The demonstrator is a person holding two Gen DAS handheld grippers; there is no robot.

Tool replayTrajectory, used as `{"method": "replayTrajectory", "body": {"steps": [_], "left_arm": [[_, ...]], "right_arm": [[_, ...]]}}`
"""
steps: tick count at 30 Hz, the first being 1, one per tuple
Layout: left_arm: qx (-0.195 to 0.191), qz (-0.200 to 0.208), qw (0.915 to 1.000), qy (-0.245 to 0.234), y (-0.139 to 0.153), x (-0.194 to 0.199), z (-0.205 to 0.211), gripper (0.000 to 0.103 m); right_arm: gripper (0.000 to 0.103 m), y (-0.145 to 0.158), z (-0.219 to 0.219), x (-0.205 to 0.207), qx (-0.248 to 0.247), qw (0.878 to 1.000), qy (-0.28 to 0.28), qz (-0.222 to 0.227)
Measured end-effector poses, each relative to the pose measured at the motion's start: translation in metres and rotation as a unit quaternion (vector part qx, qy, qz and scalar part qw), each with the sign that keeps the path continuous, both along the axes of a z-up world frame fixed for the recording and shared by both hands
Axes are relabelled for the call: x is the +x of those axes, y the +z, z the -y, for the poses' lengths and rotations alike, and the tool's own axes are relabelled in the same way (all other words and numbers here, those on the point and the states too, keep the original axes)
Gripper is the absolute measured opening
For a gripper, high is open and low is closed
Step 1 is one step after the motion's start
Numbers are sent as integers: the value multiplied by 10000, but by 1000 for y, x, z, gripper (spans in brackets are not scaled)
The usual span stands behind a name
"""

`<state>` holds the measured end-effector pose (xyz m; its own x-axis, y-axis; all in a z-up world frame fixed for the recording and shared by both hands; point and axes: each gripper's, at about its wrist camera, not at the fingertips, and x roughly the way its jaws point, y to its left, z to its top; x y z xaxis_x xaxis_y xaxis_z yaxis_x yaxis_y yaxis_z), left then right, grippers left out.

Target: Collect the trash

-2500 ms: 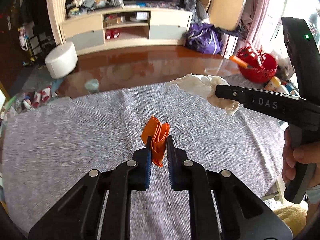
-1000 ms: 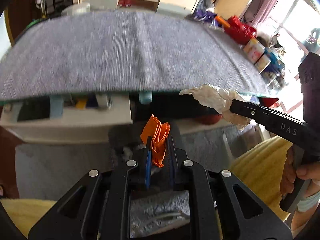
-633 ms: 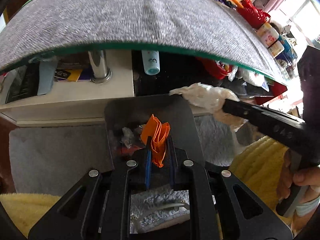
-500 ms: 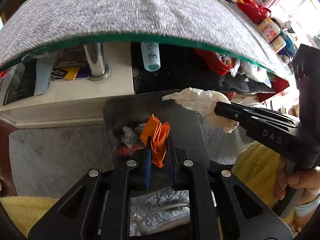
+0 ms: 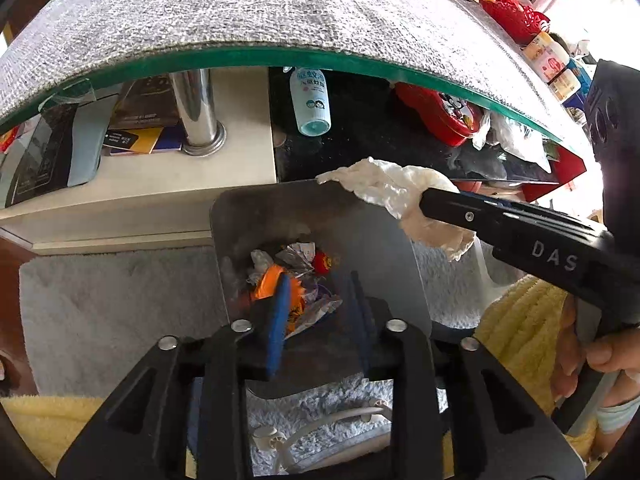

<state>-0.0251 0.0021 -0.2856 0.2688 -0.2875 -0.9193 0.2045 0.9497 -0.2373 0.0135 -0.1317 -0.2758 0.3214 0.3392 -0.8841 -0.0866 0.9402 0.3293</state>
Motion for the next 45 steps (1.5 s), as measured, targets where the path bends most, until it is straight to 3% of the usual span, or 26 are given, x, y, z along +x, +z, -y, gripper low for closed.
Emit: {"method": "replayTrajectory", "body": {"steps": [1, 6, 10, 11, 13, 15, 18, 26, 31, 37, 45], "left_arm": [[35, 24, 10000, -22, 0, 0, 1, 30], [89, 126, 9999, -3, 5, -1, -1, 42], [71, 291, 9995, 135, 13, 0, -8, 59], [58, 339, 9992, 181, 15, 0, -10, 68], [50, 470, 9986, 256, 20, -1, -14, 79], [56, 586, 9979, 281, 25, -2, -15, 87], [95, 793, 9963, 304, 35, -4, -17, 92], [299, 1378, 9894, 361, 80, -13, -21, 95], [373, 2336, 9710, 342, 141, -33, -22, 95], [412, 3075, 9491, 549, 197, -51, -25, 95], [477, 3713, 9237, 817, 246, -68, -31, 95]], "right_arm": [[46, 1, 1, 0, 23, 10000, -12, 14], [51, 6, 7, -1, -5, 9999, -100, 114], [86, 13, 21, -3, 8, 9987, -368, 346], [95, 15, 24, -4, 4, 9982, -430, 419], [99, 19, 30, -4, -28, 9974, -502, 510], [99, 21, 35, -6, -69, 9966, -572, 589], [99, 27, 42, -10, -118, 9952, -672, 705], [100, 71, 48, -25, -243, 9879, -788, 1316], [100, 124, 46, -46, -577, 9707, -989, 2112], [100, 186, 37, -79, -623, 9416, -1032, 3143], [100, 232, 30, -102, -1053, 9142, -1095, 3758]]}}
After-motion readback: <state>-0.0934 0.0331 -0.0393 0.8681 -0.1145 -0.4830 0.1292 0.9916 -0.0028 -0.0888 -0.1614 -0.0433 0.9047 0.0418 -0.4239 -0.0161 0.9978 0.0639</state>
